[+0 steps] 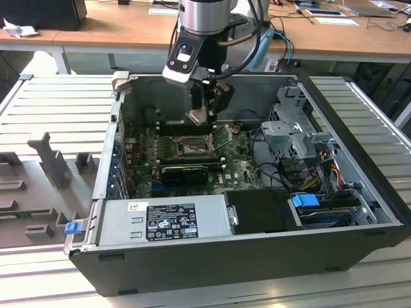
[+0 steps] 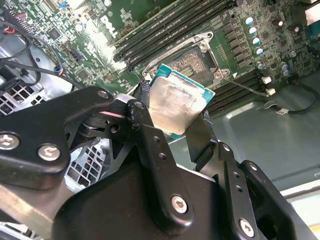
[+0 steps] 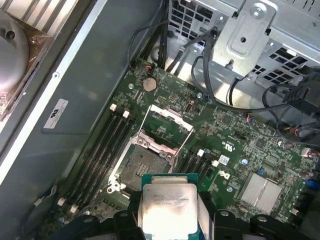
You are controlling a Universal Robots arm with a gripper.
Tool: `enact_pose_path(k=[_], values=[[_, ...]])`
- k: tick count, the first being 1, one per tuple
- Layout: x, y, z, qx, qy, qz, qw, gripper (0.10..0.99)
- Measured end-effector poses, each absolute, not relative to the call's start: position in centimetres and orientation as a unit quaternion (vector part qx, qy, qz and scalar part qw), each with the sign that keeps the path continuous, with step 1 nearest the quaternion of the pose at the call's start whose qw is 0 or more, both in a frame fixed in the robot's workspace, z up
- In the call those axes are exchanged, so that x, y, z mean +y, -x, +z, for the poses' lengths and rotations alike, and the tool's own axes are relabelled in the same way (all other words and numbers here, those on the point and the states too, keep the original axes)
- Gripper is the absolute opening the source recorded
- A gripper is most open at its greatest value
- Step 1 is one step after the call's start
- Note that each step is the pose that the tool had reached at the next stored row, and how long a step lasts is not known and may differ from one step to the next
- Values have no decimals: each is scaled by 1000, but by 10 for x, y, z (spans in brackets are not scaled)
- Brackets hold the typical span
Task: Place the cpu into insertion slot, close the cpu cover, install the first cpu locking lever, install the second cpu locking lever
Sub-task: 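Place the cpu into insertion slot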
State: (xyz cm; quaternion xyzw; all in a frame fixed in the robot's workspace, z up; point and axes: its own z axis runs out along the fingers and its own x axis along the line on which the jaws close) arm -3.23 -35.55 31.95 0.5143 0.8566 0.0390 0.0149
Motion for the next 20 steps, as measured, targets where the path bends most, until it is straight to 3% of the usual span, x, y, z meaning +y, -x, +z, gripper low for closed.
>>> enact_pose_path(k=[20], values=[[-355, 32, 307, 814, -580, 37, 18, 529]])
